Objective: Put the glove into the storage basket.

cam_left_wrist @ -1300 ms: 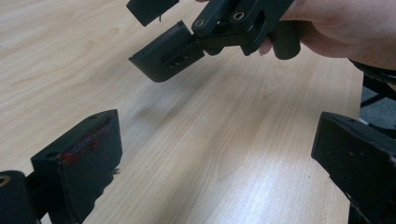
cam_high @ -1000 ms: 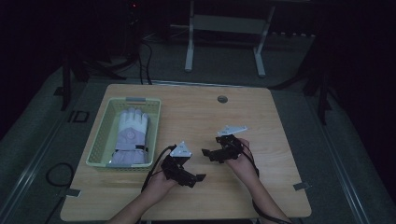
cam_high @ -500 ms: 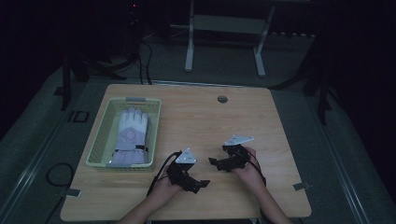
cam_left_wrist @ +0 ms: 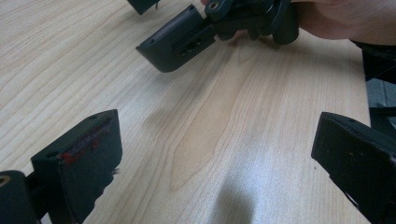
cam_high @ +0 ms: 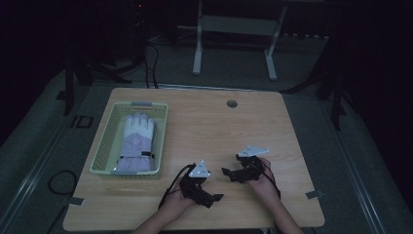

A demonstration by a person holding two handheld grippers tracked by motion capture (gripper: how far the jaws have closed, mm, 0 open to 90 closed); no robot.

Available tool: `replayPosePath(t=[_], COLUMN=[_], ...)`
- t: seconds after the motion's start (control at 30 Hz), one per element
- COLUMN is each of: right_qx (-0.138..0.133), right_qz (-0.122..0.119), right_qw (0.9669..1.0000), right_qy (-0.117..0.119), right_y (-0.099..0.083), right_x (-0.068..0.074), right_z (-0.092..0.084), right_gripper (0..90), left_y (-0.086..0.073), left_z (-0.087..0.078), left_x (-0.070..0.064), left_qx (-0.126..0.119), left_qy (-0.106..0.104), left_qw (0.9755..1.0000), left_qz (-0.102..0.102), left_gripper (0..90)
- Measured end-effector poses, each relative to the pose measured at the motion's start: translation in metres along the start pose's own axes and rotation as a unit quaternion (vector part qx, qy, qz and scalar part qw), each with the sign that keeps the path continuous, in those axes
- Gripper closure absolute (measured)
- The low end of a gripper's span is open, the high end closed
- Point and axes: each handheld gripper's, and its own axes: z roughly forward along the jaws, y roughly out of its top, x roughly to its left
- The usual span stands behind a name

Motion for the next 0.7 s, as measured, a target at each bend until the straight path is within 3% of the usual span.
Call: replayPosePath(t=[0.23, 0.37, 0.5, 0.7], right_qx=[-0.006, -0.010, -0.012, -0.010], right_qz=[0.003, -0.016, -0.013, -0.015], right_qw=[0.9999, 0.9998, 0.9998, 0.9998], right_qy=[0.008, 0.005, 0.002, -0.001], right_y=[-0.006, -0.010, -0.012, -0.012], right_x=[-0.001, -0.001, -0.002, -0.002], right_z=[-0.002, -0.004, -0.004, -0.003], right_gripper=[14.8, 14.8, 14.8, 14.8], left_y=[-0.003, -0.006, -0.008, -0.010], left_z=[-0.002, -0.004, -0.006, -0.005], left_x=[-0.003, -0.005, -0.003, -0.004], left_qx=[-0.003, -0.008, -0.013, -0.014], left_qy=[-0.005, 0.000, -0.007, 0.005], left_qw=[1.0000, 0.9999, 0.9999, 0.9999], left_qz=[0.004, 0.010, -0.002, 0.008], left_gripper=[2.2, 2.2, 4.9, 4.7])
